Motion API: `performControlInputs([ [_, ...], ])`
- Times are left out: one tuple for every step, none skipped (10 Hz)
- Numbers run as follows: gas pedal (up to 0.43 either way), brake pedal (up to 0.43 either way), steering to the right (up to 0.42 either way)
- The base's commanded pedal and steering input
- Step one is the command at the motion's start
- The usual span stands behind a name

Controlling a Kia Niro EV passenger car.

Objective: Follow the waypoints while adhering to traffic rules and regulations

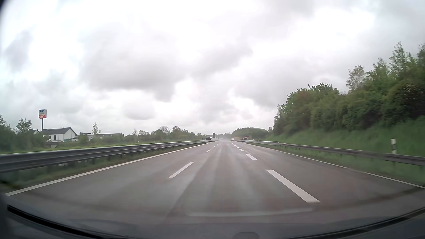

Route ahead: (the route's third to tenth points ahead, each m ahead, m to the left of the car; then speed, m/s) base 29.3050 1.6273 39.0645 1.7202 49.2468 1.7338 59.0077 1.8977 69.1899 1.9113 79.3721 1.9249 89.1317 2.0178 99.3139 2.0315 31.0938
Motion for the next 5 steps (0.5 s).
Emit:
performControlInputs([
  [0.299, 0.000, 0.000],
  [0.299, 0.000, -0.001],
  [0.299, 0.000, -0.002],
  [0.299, 0.000, -0.002],
  [0.299, 0.000, -0.003],
])
